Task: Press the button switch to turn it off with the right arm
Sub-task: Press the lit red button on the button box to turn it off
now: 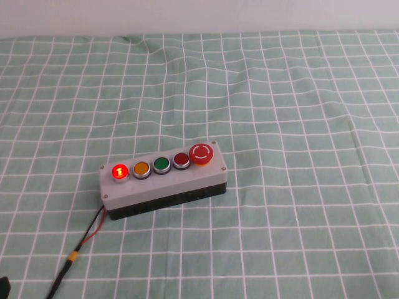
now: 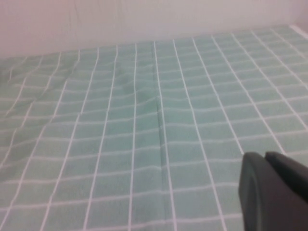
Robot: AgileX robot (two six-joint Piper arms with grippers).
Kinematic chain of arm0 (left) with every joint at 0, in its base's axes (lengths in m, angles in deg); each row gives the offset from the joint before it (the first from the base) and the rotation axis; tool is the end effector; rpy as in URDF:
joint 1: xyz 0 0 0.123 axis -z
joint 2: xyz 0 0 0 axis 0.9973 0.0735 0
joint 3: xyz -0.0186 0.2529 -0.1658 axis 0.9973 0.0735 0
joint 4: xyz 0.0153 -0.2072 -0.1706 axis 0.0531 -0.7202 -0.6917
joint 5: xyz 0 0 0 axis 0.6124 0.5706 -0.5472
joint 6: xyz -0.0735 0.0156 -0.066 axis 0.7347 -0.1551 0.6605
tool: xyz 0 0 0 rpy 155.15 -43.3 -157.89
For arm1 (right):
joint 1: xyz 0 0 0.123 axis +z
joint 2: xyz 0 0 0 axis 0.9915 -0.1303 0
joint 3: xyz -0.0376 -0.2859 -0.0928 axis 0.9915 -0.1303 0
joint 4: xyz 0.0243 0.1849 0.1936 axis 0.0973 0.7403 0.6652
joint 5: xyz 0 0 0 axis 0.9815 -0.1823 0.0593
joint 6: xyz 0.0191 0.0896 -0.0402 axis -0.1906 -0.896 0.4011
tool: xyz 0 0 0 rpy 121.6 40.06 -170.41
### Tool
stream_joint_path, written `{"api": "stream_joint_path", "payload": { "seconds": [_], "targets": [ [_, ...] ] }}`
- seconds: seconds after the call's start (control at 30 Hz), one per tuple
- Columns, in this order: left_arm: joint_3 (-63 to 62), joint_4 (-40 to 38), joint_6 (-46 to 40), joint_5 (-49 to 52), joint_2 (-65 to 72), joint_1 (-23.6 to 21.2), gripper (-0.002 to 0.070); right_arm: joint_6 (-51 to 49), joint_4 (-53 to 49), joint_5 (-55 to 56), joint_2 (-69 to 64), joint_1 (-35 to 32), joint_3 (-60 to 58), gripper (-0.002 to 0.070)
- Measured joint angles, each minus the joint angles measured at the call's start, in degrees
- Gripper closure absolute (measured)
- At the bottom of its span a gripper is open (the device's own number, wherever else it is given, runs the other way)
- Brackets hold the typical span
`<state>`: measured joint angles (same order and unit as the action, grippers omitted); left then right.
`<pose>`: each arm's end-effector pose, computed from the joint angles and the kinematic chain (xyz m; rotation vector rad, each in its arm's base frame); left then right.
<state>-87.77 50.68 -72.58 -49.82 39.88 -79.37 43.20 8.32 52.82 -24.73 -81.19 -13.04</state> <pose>0.0597 -0.0057 0.1667 0.1499 1.8831 -0.0308 0.0641 0.0029 0.1829 0.1131 1.7213 0.1527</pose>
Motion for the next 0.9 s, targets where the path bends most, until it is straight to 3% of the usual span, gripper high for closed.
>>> {"api": "stream_joint_path", "payload": {
  "seconds": [0.17,0.37,0.53,0.7,0.9],
  "targets": [
    [0.0,0.0,0.0,0.0,0.0,0.0,0.0678,0.0,0.0,10.7,0.0,0.0,0.0,0.0692],
    [0.0,0.0,0.0,0.0,0.0,0.0,0.0678,-0.2,0.7,34.4,0.0,0.0,0.0,0.0692],
    [0.0,0.0,0.0,0.0,0.0,0.0,0.0678,-1.7,8.3,52.7,0.1,0.0,0.0,0.0692],
    [0.0,0.0,0.0,0.0,0.0,0.0,0.0678,-2.8,14.0,49.4,0.4,0.0,5.6,0.0692],
    [0.0,0.0,0.0,0.0,0.0,0.0,0.0678,-2.8,10.2,30.5,-1.3,0.0,21.5,0.0692]
  ]
}}
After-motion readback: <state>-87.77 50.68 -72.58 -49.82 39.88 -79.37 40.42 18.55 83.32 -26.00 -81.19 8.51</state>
